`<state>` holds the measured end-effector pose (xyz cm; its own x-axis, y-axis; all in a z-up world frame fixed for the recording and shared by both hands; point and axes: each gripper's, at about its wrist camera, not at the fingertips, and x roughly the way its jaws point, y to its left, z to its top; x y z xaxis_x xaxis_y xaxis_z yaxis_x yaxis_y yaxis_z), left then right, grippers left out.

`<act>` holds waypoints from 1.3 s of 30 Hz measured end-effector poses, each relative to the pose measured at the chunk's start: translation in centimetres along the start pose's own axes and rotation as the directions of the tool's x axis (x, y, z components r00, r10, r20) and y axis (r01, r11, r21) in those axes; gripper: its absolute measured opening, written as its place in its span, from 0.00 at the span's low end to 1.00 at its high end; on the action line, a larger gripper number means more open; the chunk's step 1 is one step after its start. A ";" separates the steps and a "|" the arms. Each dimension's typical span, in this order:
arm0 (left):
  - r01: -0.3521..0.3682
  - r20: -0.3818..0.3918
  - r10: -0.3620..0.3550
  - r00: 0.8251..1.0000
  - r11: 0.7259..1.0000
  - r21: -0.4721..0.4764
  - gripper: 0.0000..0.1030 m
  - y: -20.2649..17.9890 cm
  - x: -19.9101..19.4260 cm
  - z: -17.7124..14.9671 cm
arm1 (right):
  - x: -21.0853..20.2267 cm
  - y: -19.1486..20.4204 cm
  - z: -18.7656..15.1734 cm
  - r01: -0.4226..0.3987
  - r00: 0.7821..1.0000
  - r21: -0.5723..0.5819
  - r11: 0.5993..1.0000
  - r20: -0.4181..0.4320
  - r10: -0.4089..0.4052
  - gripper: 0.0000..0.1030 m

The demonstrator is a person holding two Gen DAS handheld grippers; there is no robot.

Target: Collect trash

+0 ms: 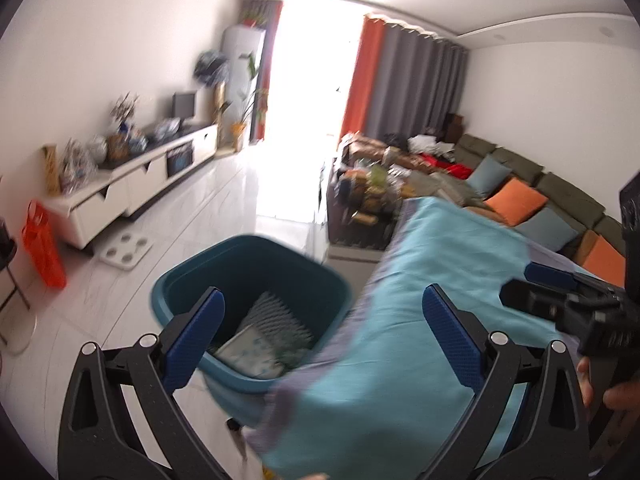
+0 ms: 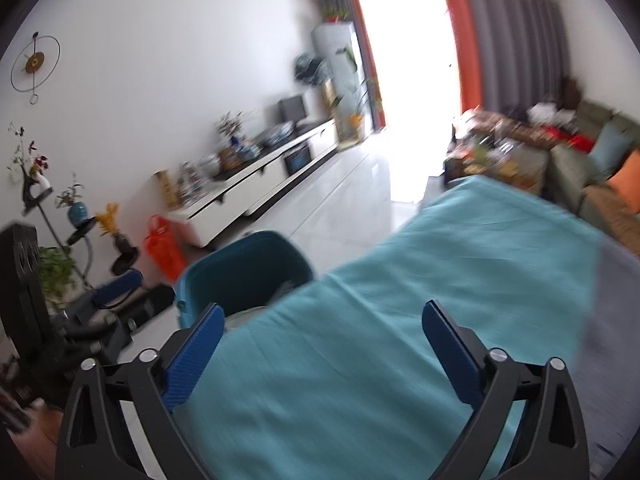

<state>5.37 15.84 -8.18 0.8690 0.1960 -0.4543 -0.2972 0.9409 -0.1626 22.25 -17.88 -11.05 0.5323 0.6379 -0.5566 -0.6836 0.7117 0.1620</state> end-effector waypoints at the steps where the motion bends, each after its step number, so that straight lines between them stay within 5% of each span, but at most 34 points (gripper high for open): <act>1: 0.010 0.018 -0.010 1.000 1.000 0.020 0.95 -1.2 -0.4 0.0 | -1.6 -0.5 -0.8 0.046 0.998 -0.002 0.999 0.032 -0.046 0.93; 7: 0.085 0.091 -0.096 0.991 0.990 0.111 0.95 -7.9 -2.2 -0.4 | -7.9 -4.0 -4.4 0.244 0.957 0.068 0.967 0.147 -0.252 0.93; 13: 0.149 0.115 -0.169 0.979 0.975 0.165 0.95 -13.4 -2.5 -0.9 | -13.3 -5.9 -7.1 0.408 0.869 0.138 0.903 0.245 -0.430 0.93; 25: 0.183 0.156 -0.226 0.962 0.952 0.246 0.95 -19.5 -3.4 -2.8 | -19.6 -8.3 -11.3 0.523 0.734 0.265 0.810 0.344 -0.586 0.93; 39: 0.215 0.176 -0.266 0.948 0.940 0.265 0.95 -19.7 -4.4 -3.0 | -20.8 -7.6 -11.7 0.555 0.699 0.279 0.783 0.353 -0.622 0.93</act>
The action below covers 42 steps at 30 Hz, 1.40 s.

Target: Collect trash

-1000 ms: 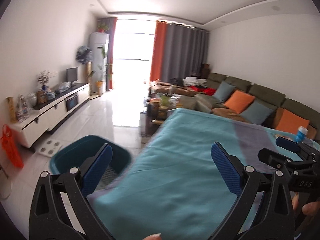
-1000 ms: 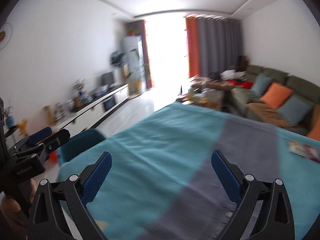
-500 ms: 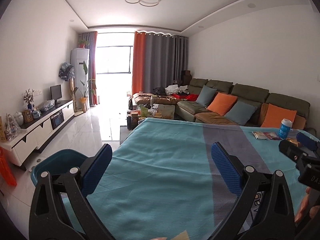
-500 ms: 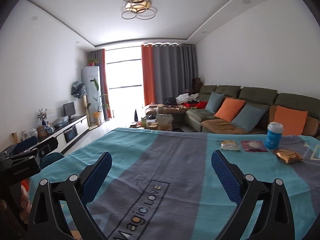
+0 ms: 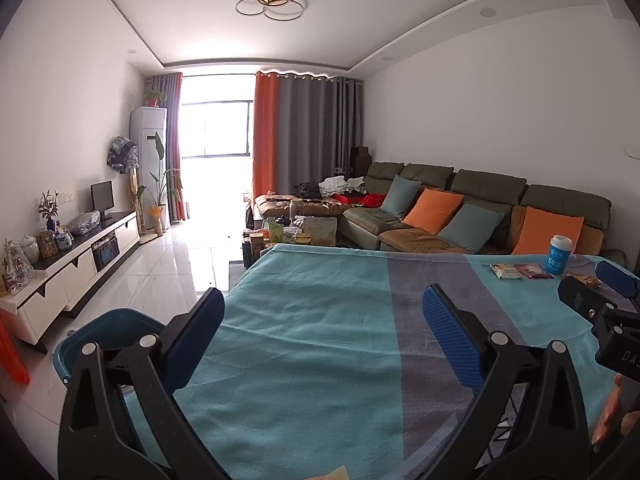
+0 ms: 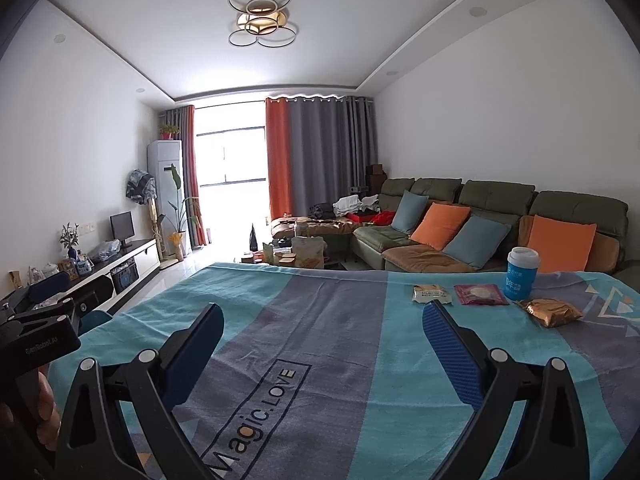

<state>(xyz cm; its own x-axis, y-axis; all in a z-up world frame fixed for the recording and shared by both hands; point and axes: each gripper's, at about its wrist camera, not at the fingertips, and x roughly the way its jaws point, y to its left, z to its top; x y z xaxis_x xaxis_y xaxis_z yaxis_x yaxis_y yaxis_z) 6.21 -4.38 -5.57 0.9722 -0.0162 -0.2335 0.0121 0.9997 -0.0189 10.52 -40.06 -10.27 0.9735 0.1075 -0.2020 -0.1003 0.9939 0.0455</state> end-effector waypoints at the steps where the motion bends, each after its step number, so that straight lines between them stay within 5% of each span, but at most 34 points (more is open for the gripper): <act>1: -0.001 0.001 0.001 1.000 1.000 0.000 0.95 0.0 0.0 0.0 | 0.0 0.0 0.0 0.000 1.000 -0.001 1.000 0.002 0.000 0.93; 42: -0.036 0.053 0.035 0.998 0.999 0.012 0.95 0.6 -0.8 0.0 | -0.2 0.2 0.6 0.003 1.000 0.002 1.000 0.027 -0.003 0.93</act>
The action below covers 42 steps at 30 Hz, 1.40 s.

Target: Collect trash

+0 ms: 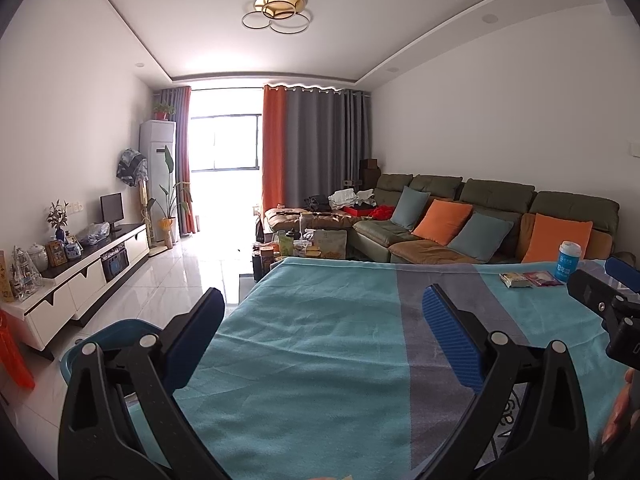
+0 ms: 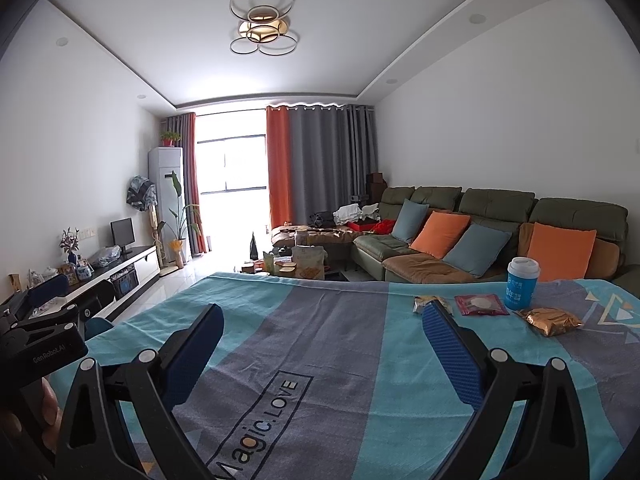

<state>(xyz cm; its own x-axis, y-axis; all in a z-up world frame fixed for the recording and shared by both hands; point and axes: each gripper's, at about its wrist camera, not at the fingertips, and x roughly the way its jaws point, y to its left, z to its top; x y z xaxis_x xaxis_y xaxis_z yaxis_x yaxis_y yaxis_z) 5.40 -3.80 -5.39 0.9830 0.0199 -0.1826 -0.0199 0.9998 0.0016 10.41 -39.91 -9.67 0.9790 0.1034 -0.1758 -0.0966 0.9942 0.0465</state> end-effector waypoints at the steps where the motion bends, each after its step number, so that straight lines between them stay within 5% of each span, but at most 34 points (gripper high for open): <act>1: 0.000 -0.001 0.000 1.000 1.000 0.001 0.95 0.0 0.1 0.1 | 0.0 0.0 0.0 0.000 1.000 0.001 1.000 0.000 0.000 0.93; 42: -0.003 0.005 0.003 1.000 1.000 0.000 0.95 0.1 -0.3 0.2 | 0.3 0.0 0.2 -0.004 1.000 0.000 1.000 -0.004 0.004 0.93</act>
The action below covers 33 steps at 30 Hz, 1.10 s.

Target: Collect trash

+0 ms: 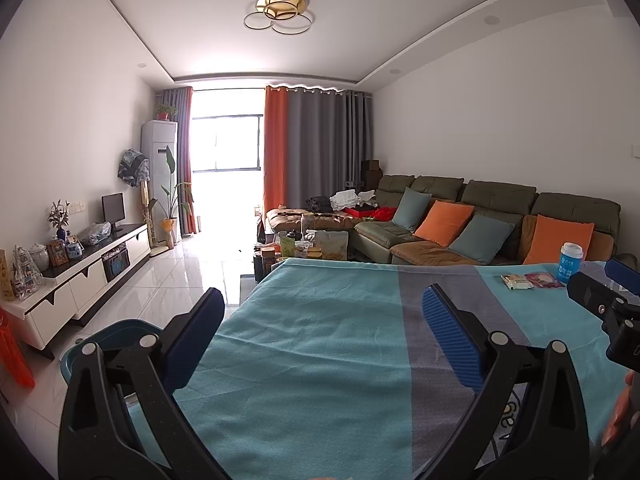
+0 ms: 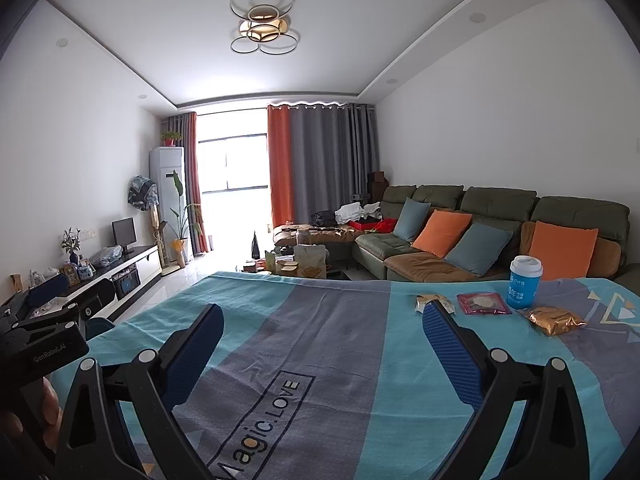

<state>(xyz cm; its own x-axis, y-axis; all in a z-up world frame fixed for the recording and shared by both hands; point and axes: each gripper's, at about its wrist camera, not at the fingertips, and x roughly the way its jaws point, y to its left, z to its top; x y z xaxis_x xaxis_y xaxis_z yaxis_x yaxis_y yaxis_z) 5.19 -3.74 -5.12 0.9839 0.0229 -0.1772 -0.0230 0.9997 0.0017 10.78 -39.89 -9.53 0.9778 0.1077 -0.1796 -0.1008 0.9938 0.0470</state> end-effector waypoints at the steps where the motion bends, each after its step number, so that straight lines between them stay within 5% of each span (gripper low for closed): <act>1: -0.001 0.001 0.001 1.000 1.000 -0.001 0.95 0.0 0.0 0.0 | 0.0 0.1 0.0 0.001 1.000 -0.002 1.000 0.000 -0.001 0.93; 27: 0.033 -0.019 -0.033 0.999 0.999 -0.003 0.95 0.1 0.5 -0.3 | 0.5 0.3 -0.2 -0.006 1.000 0.005 1.000 -0.008 0.006 0.93; 33: 0.056 -0.147 -0.057 0.987 0.998 -0.014 0.95 0.2 2.9 0.1 | 1.1 -0.7 -0.2 -0.004 0.998 0.017 1.000 -0.065 0.005 0.93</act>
<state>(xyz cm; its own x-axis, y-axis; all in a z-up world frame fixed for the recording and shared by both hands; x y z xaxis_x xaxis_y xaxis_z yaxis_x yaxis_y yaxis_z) 8.08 -3.50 -5.53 0.9468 -0.0351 -0.3200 0.0295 0.9993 -0.0224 11.94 -40.48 -9.95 0.9632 0.1146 -0.2430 -0.1018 0.9927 0.0646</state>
